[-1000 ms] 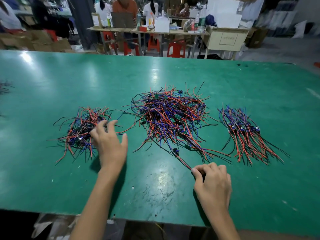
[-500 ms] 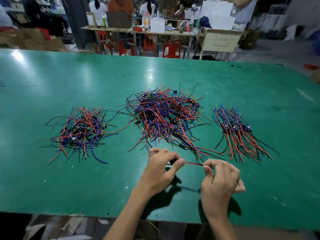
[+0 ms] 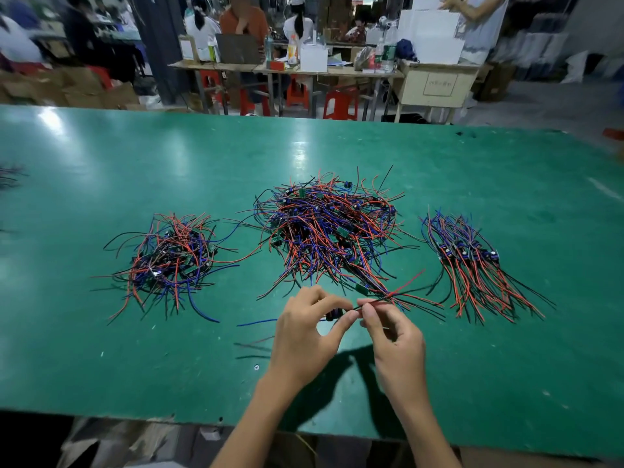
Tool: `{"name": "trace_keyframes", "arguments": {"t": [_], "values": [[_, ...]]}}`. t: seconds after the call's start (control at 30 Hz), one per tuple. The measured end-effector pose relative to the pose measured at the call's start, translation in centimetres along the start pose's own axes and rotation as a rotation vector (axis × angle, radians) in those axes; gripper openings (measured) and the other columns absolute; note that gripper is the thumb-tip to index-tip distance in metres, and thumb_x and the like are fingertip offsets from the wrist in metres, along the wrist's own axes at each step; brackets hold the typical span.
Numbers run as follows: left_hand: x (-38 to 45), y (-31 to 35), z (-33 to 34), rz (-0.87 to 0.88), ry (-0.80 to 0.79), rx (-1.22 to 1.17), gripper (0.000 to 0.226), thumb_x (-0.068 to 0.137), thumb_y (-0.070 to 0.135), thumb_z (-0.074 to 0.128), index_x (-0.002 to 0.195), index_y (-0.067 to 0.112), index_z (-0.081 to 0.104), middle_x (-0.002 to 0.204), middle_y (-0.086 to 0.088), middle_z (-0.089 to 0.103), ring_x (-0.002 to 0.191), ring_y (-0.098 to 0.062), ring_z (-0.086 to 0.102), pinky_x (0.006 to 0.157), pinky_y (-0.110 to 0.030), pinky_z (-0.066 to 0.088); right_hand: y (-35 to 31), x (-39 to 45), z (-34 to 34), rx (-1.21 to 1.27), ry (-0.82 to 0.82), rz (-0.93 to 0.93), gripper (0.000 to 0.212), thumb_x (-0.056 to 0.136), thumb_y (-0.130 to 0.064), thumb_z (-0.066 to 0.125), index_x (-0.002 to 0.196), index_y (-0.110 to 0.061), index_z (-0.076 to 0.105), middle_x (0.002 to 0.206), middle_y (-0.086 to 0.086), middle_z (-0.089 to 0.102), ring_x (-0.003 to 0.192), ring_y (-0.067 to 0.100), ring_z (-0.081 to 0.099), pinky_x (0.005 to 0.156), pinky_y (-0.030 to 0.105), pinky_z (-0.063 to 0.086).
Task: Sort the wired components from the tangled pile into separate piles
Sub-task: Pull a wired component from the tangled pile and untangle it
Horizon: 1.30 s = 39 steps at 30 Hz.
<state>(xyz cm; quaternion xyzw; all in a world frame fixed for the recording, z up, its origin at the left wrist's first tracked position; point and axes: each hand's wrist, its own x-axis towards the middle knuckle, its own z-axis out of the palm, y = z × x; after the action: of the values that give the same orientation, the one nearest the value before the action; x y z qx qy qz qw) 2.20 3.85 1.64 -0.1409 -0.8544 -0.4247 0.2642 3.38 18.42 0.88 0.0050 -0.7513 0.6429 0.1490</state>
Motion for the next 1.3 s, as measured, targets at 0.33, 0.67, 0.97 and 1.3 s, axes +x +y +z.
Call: {"name": "trace_keyframes", "arguments": {"t": [0.33, 0.67, 0.97, 1.3], "values": [[1.2, -1.9, 0.4, -0.672, -0.329, -0.607, 0.016, 0.094, 0.014, 0.07, 0.081, 0.012, 0.061, 0.068, -0.001, 0.063, 0.049, -0.014, 0.054, 0.043, -0.024, 0.039, 2.1, 2.7, 1.6, 0.125, -0.144, 0.134, 0.021, 0.099, -0.01, 0.064, 0.086, -0.019, 0.077, 0.084, 0.003, 0.076, 0.076, 0.013, 0.068, 0.077, 0.039, 0.055], [0.1, -1.3, 1.9, -0.62, -0.161, -0.621, 0.02, 0.095, 0.011, 0.068, 0.081, 0.001, 0.058, 0.087, -0.027, 0.068, 0.072, -0.014, 0.054, 0.069, -0.03, 0.041, 3.0, 2.0, 1.3, 0.113, -0.024, 0.087, 0.016, 0.095, -0.016, 0.071, 0.088, -0.027, 0.081, 0.09, -0.005, 0.079, 0.083, 0.009, 0.073, 0.078, 0.029, 0.058], [-0.3, -1.7, 2.2, -0.593, -0.092, -0.517, 0.017, 0.098, 0.016, 0.064, 0.083, 0.015, 0.071, 0.076, 0.0, 0.071, 0.072, -0.011, 0.059, 0.071, -0.027, 0.047, 3.2, 2.2, 1.2, 0.067, -0.009, 0.019, 0.02, 0.093, -0.017, 0.072, 0.09, -0.035, 0.081, 0.095, -0.005, 0.076, 0.069, 0.006, 0.062, 0.066, 0.024, 0.049], [-0.6, -1.5, 2.1, -0.6, 0.005, -0.507, 0.017, 0.097, 0.019, 0.065, 0.082, 0.015, 0.071, 0.074, 0.001, 0.07, 0.068, -0.009, 0.058, 0.069, -0.029, 0.047, 3.0, 2.1, 1.6, 0.06, 0.012, 0.047, 0.021, 0.094, -0.019, 0.072, 0.093, -0.038, 0.079, 0.101, -0.01, 0.078, 0.078, 0.01, 0.07, 0.073, 0.034, 0.056]]}}
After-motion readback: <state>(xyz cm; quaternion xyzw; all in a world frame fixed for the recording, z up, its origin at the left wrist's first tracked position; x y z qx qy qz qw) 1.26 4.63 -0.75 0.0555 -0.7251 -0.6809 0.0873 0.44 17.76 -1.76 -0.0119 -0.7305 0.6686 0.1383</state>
